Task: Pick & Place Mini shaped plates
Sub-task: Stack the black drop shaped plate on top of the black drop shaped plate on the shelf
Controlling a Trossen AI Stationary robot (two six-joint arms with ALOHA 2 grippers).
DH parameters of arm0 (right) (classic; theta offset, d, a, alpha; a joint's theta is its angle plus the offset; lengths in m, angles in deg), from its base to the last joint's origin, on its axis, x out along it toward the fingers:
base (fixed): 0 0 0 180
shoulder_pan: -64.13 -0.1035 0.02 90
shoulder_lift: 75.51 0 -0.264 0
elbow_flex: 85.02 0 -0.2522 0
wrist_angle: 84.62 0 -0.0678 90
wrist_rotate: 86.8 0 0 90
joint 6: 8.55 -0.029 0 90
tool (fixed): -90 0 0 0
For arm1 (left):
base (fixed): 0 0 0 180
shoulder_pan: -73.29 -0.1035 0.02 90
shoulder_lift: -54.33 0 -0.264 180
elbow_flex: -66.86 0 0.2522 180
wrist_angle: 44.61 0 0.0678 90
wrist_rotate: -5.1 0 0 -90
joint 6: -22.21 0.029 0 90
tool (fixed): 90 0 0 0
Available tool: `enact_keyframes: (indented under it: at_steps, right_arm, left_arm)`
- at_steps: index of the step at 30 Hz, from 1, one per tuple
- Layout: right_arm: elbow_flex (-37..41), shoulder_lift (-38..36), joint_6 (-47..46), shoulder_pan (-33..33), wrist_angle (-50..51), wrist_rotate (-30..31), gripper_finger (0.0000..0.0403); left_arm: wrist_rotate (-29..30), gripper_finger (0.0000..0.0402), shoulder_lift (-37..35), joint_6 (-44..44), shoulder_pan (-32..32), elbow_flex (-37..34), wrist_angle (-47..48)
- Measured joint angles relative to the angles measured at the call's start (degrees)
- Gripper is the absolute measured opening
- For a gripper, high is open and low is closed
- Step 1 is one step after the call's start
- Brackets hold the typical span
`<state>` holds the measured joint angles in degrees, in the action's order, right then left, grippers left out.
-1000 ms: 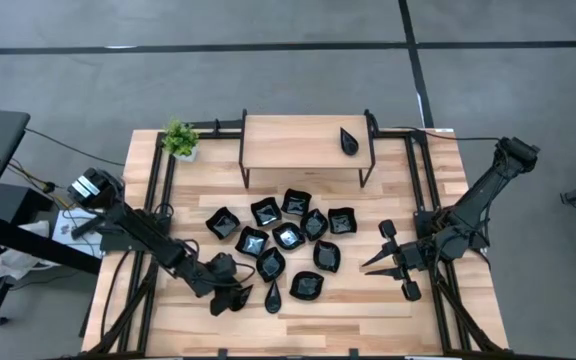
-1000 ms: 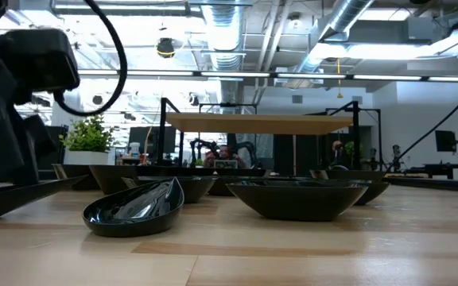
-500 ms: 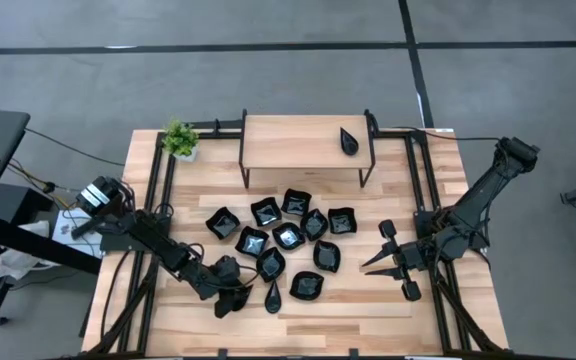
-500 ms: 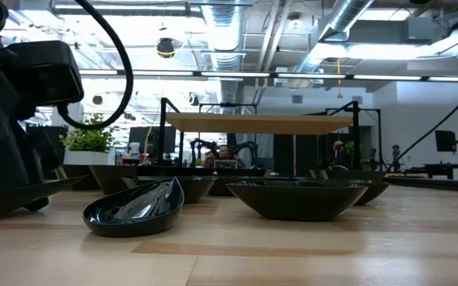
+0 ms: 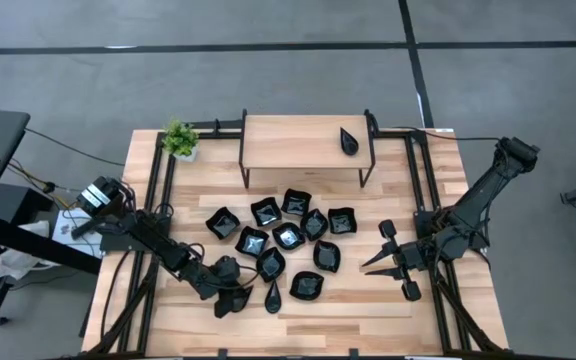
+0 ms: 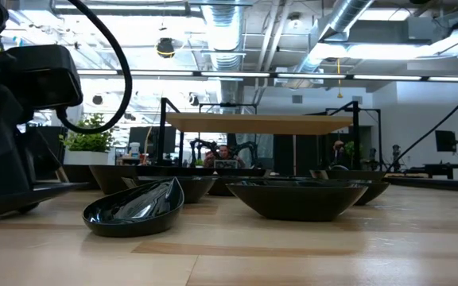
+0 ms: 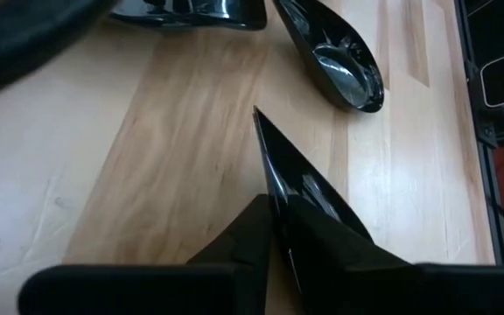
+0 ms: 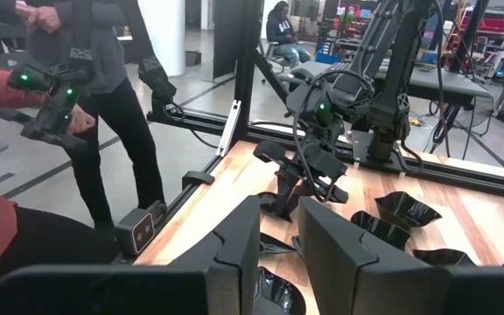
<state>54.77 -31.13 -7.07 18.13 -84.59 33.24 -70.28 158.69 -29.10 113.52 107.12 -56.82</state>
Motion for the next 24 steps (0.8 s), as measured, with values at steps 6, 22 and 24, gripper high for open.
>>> enact_keyframes:
  at_steps: [6,22,24]
  right_arm:
    - [0.0,0.0,0.0,0.0,0.0,0.0,0.0077]
    - [0.0,0.0,0.0,0.0,0.0,0.0,0.0077]
    - [0.0,0.0,0.0,0.0,0.0,0.0,0.0077]
  left_arm:
    - [-0.5,0.0029,0.0,-0.1,0.0,-0.1,-1.0]
    - [0.2,0.0025,0.0,0.0,-0.1,-0.1,-2.2]
    - [0.3,0.0025,0.0,0.0,-0.1,-0.1,-2.4]
